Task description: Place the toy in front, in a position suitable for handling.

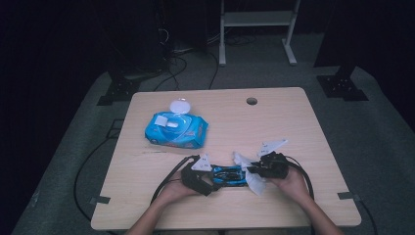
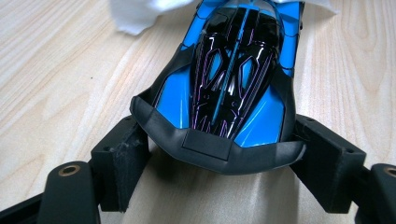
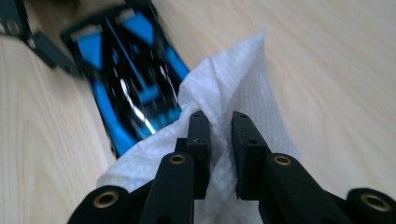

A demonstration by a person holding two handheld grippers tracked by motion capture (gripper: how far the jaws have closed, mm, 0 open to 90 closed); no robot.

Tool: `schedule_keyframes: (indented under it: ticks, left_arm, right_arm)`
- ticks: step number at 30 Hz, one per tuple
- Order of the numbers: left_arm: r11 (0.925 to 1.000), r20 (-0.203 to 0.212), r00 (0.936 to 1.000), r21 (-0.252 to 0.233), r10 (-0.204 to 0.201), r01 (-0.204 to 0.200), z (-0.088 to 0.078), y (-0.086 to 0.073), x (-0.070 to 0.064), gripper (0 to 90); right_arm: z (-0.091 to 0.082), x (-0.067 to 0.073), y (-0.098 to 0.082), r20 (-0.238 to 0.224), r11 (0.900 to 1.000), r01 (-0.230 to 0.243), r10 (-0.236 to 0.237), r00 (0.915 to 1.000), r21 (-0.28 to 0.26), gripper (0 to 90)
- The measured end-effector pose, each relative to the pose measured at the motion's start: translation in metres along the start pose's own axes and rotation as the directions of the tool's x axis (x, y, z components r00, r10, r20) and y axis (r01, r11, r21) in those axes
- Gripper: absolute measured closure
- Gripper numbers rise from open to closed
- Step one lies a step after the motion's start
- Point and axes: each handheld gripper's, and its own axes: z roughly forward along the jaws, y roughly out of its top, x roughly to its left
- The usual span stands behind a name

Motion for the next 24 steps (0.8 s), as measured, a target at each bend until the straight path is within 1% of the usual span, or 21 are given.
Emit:
schedule_keyframes:
  ticks: [3,4,5,7,8,9,10,11,12,14,15,16,18,20,21,24]
  left_arm:
    - [1.0,-0.002,1.0,0.003,0.003,-0.003,0.0,0.001,0.0,23.0]
    - [1.0,-0.002,1.0,0.006,0.004,-0.004,0.0,0.001,0.0,23.0]
    - [1.0,-0.003,1.0,0.006,0.003,-0.003,0.0,0.001,0.0,23.0]
    - [1.0,-0.004,1.0,0.005,0.001,-0.001,0.001,0.001,-0.001,23.0]
    - [1.0,-0.004,1.0,0.005,0.001,-0.001,0.001,0.001,-0.001,23.0]
    - [1.0,-0.005,1.0,0.006,0.0,0.0,0.0,0.001,-0.001,23.1]
    - [1.0,-0.005,1.0,0.006,0.0,0.0,0.0,0.001,-0.001,23.0]
    - [1.0,-0.009,1.0,0.009,-0.001,0.001,-0.001,0.001,0.0,22.9]
    - [0.9999,-0.008,1.0,0.01,-0.003,0.003,-0.001,0.0,0.0,23.0]
    - [1.0,-0.005,1.0,0.007,-0.004,0.004,-0.002,0.0,0.001,23.1]
    - [1.0,-0.009,1.0,0.007,-0.003,0.003,-0.001,0.0,0.0,23.1]
    - [0.9999,-0.009,0.9999,0.009,-0.005,0.005,0.0,0.001,0.0,23.1]
    - [0.9999,-0.008,1.0,0.012,-0.004,0.004,0.0,0.001,0.0,23.1]
    - [0.9999,-0.008,1.0,0.012,-0.004,0.004,0.0,0.001,0.0,23.1]
    - [0.9999,-0.008,1.0,0.012,-0.004,0.004,0.0,0.001,0.0,23.1]
    - [0.9999,-0.009,1.0,0.01,-0.004,0.004,0.0,0.001,0.0,23.1]
  right_arm:
    - [-0.005,0.001,-0.004,0.001,1.0,-0.005,0.005,1.0,0.009,78.9]
    - [-0.006,0.004,-0.003,-0.001,1.0,0.006,-0.006,1.0,0.009,78.9]
    - [-0.006,0.012,0.002,-0.025,0.999,0.035,-0.035,0.9991,0.002,78.8]
    - [-0.001,0.024,0.011,-0.034,0.997,0.079,-0.079,0.9963,0.005,78.5]
    - [-0.001,0.024,0.011,-0.034,0.997,0.079,-0.079,0.9963,0.005,78.5]
    - [0.006,0.034,0.02,-0.044,0.993,0.119,-0.119,0.9919,0.003,78.5]
    - [0.006,0.034,0.02,-0.044,0.993,0.119,-0.119,0.9919,0.003,78.5]
    - [0.012,0.041,0.028,-0.048,0.989,0.146,-0.146,0.9882,0.001,78.3]
    - [0.014,0.042,0.031,-0.036,0.987,0.161,-0.16,0.9864,0.001,78.4]
    - [0.014,0.042,0.033,-0.041,0.988,0.156,-0.156,0.987,-0.004,78.6]
    - [0.015,0.041,0.038,-0.078,0.99,0.14,-0.142,0.9868,-0.024,78.9]
    - [0.015,0.042,0.04,-0.083,0.988,0.152,-0.154,0.9846,-0.024,79.9]
    - [0.018,0.045,0.044,-0.104,0.988,0.151,-0.154,0.9826,-0.035,80.3]
    - [0.026,0.049,0.048,-0.112,0.985,0.175,-0.174,0.9782,-0.008,81.5]
    - [0.029,0.051,0.05,-0.115,0.983,0.183,-0.182,0.9766,-0.007,81.5]
    - [0.032,0.053,0.052,-0.117,0.982,0.189,-0.188,0.9751,-0.009,79.8]
